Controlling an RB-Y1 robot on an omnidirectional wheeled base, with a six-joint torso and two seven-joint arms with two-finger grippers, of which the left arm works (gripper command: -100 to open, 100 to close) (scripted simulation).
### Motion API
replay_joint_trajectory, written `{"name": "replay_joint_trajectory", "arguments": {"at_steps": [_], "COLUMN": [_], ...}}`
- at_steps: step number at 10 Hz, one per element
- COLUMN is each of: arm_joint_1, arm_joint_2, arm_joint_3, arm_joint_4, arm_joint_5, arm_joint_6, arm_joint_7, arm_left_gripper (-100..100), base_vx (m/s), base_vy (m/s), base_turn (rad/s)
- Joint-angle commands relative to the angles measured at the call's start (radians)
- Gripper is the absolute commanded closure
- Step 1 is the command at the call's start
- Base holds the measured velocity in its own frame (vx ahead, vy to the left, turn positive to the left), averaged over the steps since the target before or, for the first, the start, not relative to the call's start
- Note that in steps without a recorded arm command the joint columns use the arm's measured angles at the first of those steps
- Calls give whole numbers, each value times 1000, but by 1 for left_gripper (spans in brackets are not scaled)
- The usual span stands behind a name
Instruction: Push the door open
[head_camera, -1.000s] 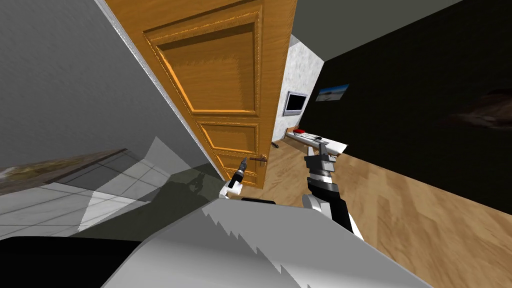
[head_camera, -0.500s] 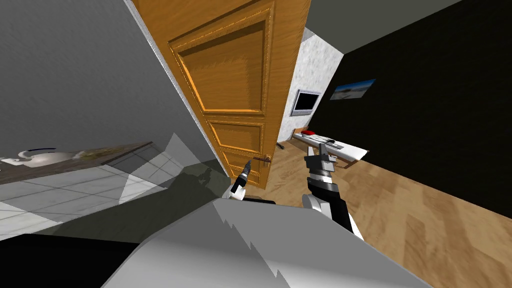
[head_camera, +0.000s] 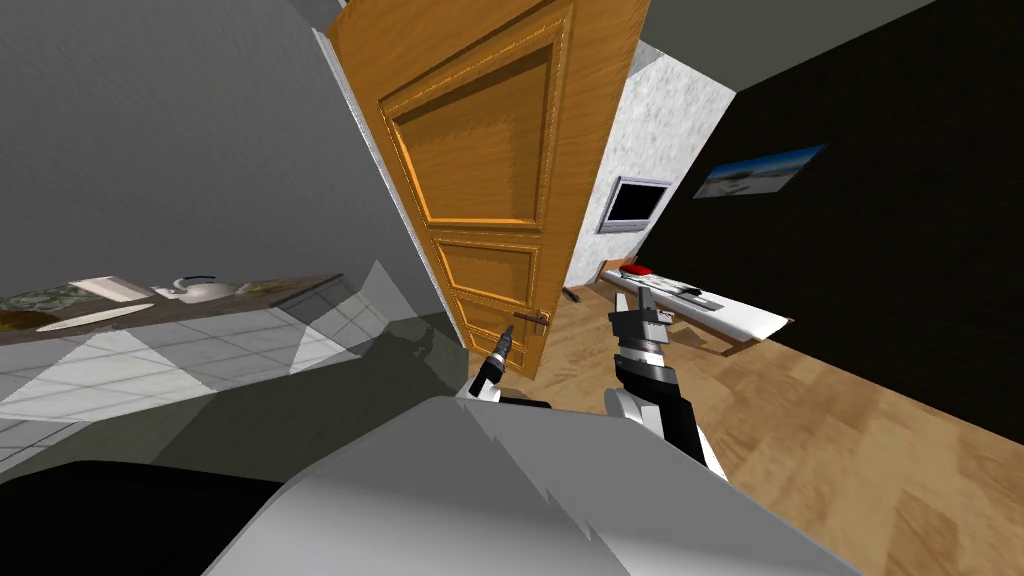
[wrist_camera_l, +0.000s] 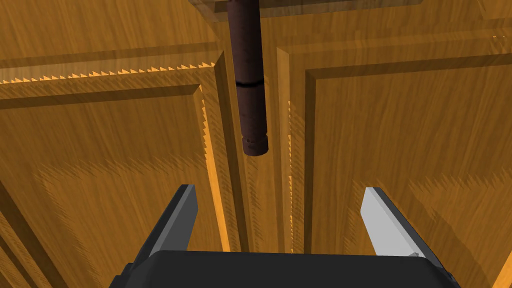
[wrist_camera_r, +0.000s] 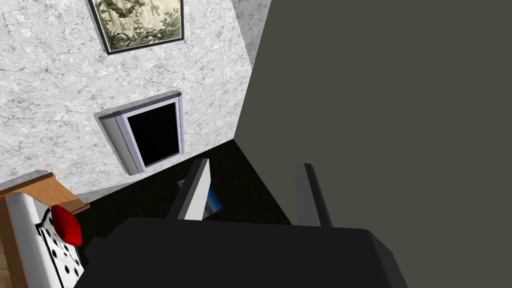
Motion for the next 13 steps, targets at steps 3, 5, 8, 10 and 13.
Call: {"name": "replay_joint_trajectory", "arguments": {"at_steps": [3,5,8,10,13], "arm_joint_1": [38,55,70,57,41], "arm_joint_2": [-23,-36,-57,-15,-14], "arm_joint_3": [-74,-107,-136,-130,-119], "arm_joint_4": [-27,-39,-48,-40,-29], "arm_joint_5": [8,11,12,12,12], "arm_joint_6": [-5,-7,-6,-2,4], "arm_joint_7": [-29,-41,-54,-55,-54], "arm_left_gripper": [-100,-100,-100,-100,-100], "base_vx": [-27,-26,-42,139,191], "base_vy": [-27,-33,-47,-24,-91], "base_turn": [171,126,132,-7,-10]}}
